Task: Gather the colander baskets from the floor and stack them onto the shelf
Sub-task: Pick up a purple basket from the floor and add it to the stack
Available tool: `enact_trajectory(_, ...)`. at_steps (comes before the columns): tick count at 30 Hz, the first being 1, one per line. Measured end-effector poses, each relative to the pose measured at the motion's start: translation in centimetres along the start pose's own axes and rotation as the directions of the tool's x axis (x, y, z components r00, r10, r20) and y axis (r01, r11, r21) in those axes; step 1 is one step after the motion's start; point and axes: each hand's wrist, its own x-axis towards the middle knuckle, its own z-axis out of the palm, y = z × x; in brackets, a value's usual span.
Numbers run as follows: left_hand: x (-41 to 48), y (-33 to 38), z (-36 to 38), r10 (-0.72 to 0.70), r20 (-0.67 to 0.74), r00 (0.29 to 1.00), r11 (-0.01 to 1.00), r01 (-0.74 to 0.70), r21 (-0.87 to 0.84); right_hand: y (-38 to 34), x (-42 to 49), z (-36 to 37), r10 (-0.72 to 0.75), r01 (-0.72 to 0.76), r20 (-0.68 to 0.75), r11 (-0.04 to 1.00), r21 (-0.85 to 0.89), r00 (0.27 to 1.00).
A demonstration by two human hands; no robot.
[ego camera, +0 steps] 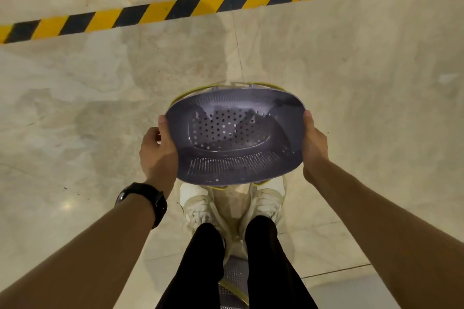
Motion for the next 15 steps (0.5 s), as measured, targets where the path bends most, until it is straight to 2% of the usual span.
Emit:
enact_trajectory(8, -3.0, 7.4, -2.7, 0.141, -0.054, 0.989, 0.988, -0.137, 0.069, -4.2, -5.4, -4.1, 0.021, -0.008, -0.109, 0.993, 0.119, 0.994)
enact_trajectory(15, -8.2, 16.5, -6.0, 0.254, -0.073, 0.964, 0.964, -0.247, 0.096, -11.6, -11.4, -9.8, -0.126, 0.161, -0.185, 0.968, 0.19, 0.975)
